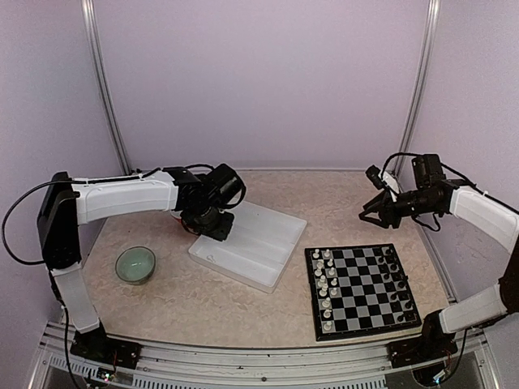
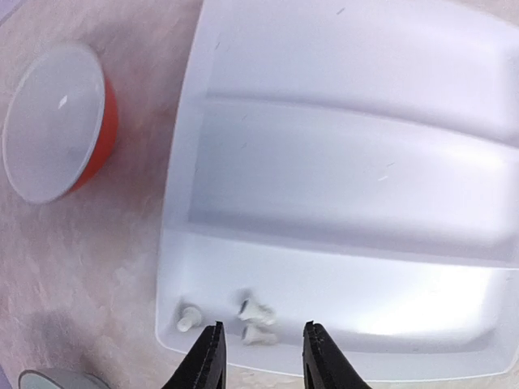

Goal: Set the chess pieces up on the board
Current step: Pick up the pawn from the storage box, then pass from the left arm to the right

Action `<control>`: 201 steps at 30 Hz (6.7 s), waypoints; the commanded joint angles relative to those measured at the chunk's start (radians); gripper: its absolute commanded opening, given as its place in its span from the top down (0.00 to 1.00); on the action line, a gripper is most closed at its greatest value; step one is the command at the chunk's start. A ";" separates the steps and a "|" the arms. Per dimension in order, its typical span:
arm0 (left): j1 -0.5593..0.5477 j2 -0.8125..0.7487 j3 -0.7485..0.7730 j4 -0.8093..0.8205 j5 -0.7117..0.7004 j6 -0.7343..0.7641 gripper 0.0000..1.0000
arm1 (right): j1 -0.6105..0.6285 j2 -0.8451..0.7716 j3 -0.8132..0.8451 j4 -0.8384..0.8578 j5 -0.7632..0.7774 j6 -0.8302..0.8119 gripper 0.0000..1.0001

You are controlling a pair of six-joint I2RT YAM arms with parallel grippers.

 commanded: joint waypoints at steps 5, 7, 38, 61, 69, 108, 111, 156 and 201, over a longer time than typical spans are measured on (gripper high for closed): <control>0.125 0.035 -0.019 -0.037 0.167 -0.021 0.66 | 0.053 0.094 0.028 -0.019 -0.034 -0.002 0.60; 0.137 0.070 -0.005 -0.042 0.179 -0.005 0.66 | 0.058 0.104 0.036 -0.026 -0.032 -0.002 0.60; 0.167 0.223 -0.047 -0.098 0.273 0.022 0.76 | 0.078 0.133 0.038 -0.041 0.009 0.004 0.60; 0.174 0.059 0.005 0.006 0.430 0.039 0.94 | 0.325 0.213 0.206 -0.099 0.100 -0.038 0.61; 0.199 0.021 0.001 0.144 0.584 -0.073 0.94 | 0.507 0.347 0.412 -0.006 0.242 -0.032 0.64; 0.233 -0.067 -0.162 0.657 1.213 -0.517 0.90 | 0.916 0.510 0.477 0.255 0.913 -0.280 0.81; 0.236 -0.074 -0.169 0.672 1.211 -0.527 0.91 | 0.926 0.503 0.476 0.264 0.939 -0.278 0.79; 0.256 -0.094 -0.226 0.828 1.246 -0.666 0.90 | 0.960 0.415 0.479 0.209 0.944 -0.272 0.77; 0.330 -0.107 -0.201 0.831 1.229 -0.626 0.66 | 0.917 0.375 0.549 0.078 0.839 -0.225 1.00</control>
